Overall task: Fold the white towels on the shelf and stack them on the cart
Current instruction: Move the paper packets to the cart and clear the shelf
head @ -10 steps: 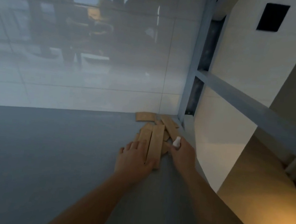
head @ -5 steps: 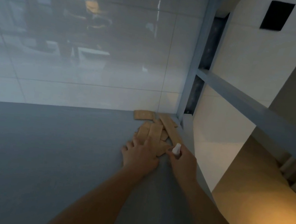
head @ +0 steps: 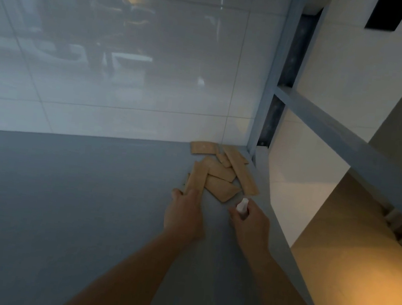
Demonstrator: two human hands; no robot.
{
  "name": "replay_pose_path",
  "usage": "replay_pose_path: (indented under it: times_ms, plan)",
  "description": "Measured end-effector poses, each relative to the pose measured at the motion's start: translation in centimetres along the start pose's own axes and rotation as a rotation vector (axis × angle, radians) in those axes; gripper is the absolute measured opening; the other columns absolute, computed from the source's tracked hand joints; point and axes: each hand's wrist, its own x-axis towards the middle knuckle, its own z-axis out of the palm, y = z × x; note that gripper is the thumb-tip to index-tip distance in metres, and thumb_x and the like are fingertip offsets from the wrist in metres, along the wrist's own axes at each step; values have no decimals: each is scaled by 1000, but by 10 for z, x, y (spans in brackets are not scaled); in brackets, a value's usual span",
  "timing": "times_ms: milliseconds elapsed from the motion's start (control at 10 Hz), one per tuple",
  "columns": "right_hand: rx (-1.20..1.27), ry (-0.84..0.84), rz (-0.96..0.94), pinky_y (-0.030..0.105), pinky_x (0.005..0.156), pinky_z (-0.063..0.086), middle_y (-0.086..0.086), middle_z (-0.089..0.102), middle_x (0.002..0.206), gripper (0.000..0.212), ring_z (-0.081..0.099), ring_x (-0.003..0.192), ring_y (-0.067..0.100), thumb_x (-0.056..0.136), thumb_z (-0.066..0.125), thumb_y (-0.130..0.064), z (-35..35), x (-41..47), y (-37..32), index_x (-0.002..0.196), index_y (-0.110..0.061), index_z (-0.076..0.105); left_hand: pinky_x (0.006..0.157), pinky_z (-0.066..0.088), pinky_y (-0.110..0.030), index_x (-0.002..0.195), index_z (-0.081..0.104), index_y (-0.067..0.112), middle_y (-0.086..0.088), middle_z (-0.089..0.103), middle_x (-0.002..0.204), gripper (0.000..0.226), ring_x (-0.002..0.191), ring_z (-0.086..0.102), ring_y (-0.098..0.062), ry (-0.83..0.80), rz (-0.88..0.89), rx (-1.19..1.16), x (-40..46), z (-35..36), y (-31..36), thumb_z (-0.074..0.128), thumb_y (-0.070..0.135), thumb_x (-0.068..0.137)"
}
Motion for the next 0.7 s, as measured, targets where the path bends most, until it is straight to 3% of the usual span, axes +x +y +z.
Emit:
replay_pose_path:
  times_ms: [200,400,600,700]
  plan:
    - [4,-60,36,40,67,46,13,60,77,23,56,75,28,85,70,-20,-8,-39,-21,81,-1,57,74,45,-31,114,51,14,-8,53,112,36,92,55,-26,-49,1,81,-44,-15,-1,63,21,81]
    - [49,-122,87,29,72,45,9,65,91,15,57,82,18,91,63,-18,-19,-89,-39,98,-5,65,72,49,-39,120,50,21,-4,44,98,27,88,60,-33,-119,-99,51,-86,-40,-8,46,20,93]
    - [191,-98,183,20,69,43,2,66,88,12,63,86,20,87,69,-14,-47,-111,-68,98,-9,67,71,54,-41,123,48,21,-4,46,101,33,80,58,-26,-86,-80,56,-122,-76,0,51,12,91]
    - [239,-80,177,42,72,54,7,66,84,16,66,83,27,83,73,-13,-69,-103,-92,97,-9,66,69,52,-37,124,48,21,-2,46,101,35,83,58,-25,-73,-60,65,-132,-101,13,56,15,91]
